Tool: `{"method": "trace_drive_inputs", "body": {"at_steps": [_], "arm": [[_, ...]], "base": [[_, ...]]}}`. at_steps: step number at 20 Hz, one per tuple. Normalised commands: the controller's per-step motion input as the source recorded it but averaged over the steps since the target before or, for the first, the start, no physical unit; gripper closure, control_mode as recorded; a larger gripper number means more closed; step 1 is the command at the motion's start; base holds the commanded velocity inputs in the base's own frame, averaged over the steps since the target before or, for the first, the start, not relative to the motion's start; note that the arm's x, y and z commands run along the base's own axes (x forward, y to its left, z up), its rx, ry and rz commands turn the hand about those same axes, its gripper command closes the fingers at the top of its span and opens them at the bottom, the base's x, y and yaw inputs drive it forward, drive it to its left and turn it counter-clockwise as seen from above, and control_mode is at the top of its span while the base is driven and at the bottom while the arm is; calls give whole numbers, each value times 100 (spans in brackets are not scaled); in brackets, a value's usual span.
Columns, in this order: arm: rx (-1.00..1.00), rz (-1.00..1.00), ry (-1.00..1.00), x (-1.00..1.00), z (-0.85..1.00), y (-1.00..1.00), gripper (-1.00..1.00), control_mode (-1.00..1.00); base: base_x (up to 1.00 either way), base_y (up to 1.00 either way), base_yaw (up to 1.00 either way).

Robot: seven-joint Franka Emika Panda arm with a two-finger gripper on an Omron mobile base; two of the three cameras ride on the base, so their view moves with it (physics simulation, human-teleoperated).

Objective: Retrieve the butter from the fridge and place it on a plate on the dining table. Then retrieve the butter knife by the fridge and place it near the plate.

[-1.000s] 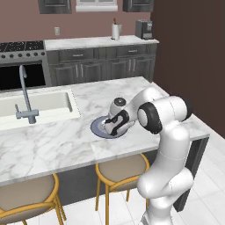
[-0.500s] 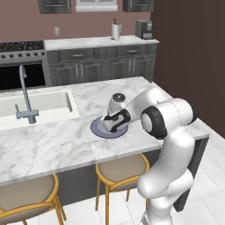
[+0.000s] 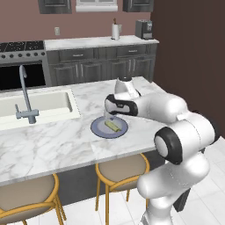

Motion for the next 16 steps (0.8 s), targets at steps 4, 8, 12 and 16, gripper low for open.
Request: {"method": "trace_drive_inputs", "body": {"at_steps": [4,8,12,16], "arm": [[4,-18,26,-100,84,-47,-100,-100],[0,-15,21,-97,84,-29,-100,-100],[0,-16,8,-100,45,-40,-100,-100],[1,-19,3,-100,26,-37,-100,-100]], "base": [[0,0,0],[0,0,0],[0,0,0],[0,0,0]]}}
